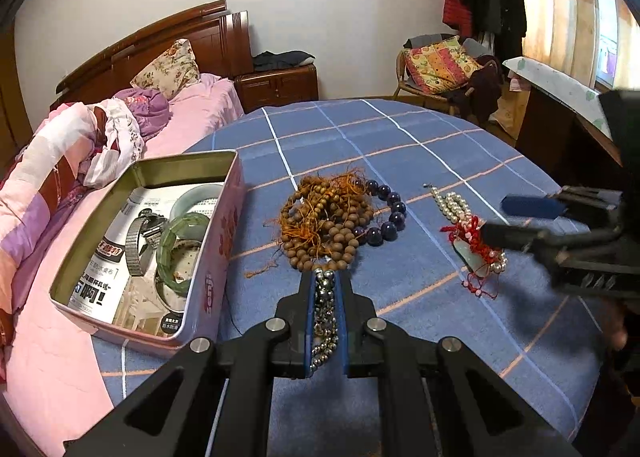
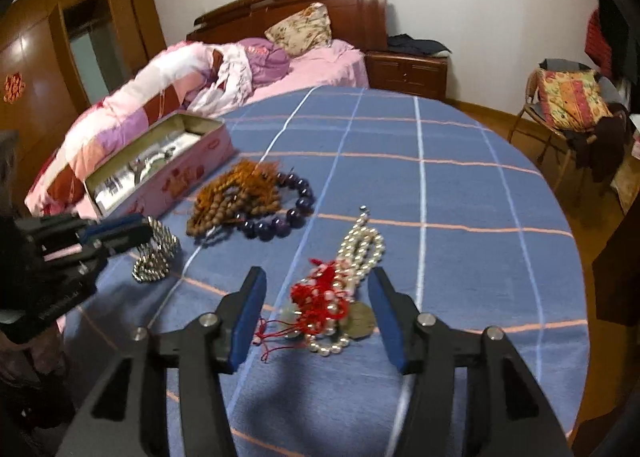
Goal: Organize jewelry
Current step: 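Grasp the pearl necklace with red tassel with the right gripper while the left holds the strip, then lift the pearl necklace with the right gripper while the left holds the studded strip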
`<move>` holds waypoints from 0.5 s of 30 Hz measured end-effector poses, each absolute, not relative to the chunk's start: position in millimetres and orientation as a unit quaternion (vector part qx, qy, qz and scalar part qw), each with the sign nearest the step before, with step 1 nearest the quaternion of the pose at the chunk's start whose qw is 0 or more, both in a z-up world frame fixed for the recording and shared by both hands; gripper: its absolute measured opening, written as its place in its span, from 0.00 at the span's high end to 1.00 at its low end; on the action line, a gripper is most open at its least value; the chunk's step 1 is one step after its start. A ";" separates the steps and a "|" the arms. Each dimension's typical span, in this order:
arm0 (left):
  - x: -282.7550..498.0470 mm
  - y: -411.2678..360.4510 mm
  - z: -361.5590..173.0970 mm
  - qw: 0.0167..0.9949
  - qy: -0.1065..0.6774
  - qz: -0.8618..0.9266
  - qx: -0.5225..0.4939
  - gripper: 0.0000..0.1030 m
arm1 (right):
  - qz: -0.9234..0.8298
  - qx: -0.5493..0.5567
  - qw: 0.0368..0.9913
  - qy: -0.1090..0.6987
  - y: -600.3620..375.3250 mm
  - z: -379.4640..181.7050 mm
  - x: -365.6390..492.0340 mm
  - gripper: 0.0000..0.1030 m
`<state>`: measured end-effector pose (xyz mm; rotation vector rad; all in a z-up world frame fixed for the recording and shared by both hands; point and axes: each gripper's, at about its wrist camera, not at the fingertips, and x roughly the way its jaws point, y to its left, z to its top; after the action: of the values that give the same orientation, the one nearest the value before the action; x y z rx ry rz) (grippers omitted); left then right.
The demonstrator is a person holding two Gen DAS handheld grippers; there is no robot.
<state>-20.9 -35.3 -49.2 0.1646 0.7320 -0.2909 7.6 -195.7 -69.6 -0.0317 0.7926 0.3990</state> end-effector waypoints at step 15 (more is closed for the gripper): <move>-16.7 -32.6 -40.2 0.924 0.346 -0.146 0.071 0.92 | 0.178 0.026 0.924 0.338 -227.3 -27.8 1.2 0.96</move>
<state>-16.7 -32.6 -40.2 0.1457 0.7107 -0.2990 1.2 -227.3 -27.8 0.0527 0.6927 0.3649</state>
